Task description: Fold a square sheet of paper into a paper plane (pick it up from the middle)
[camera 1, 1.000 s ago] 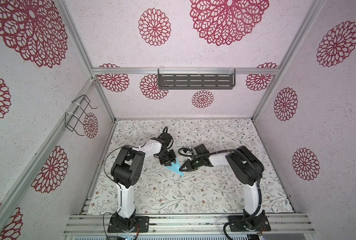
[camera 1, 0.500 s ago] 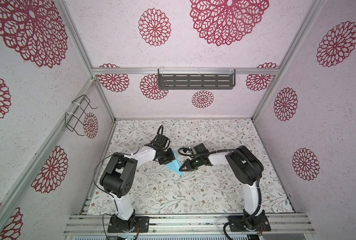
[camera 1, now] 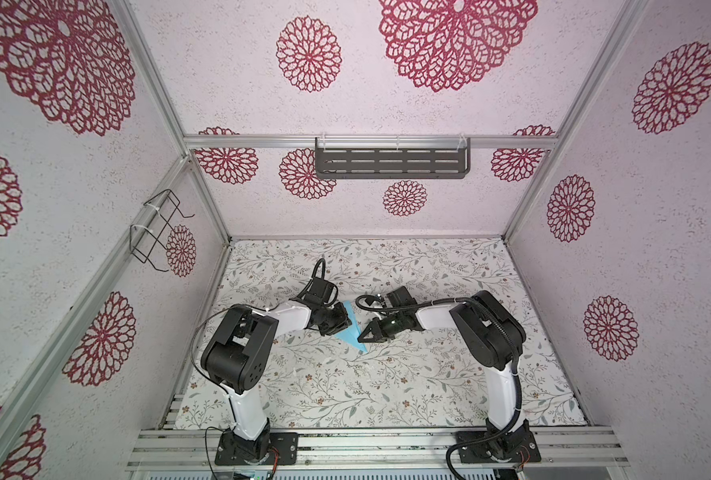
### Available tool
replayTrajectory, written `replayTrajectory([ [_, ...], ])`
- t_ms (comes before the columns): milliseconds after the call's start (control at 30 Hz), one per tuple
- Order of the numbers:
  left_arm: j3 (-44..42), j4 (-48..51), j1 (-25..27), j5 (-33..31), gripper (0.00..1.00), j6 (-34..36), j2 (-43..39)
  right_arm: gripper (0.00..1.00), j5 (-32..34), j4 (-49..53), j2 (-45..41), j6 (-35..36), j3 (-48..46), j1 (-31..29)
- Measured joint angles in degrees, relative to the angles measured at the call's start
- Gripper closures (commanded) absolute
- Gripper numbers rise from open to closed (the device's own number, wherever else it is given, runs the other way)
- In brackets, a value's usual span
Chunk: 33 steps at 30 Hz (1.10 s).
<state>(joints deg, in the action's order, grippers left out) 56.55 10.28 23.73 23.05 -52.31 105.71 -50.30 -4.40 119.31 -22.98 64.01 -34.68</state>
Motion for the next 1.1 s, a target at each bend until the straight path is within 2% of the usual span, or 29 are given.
replayTrajectory([
  [433,0.7,-0.7,0.0,0.6,0.81,-0.3,2.0,0.84,-1.2,0.0,0.2,0.0,0.2,0.2],
  [900,2.9,-0.5,0.0,1.3,0.82,-0.4,4.0,0.91,-0.4,0.0,0.2,-0.1,0.1,0.3],
  [1100,5.4,3.2,0.2,0.2,0.83,-0.7,5.1,0.83,0.5,-2.2,-1.5,-1.3,-2.0,0.5],
])
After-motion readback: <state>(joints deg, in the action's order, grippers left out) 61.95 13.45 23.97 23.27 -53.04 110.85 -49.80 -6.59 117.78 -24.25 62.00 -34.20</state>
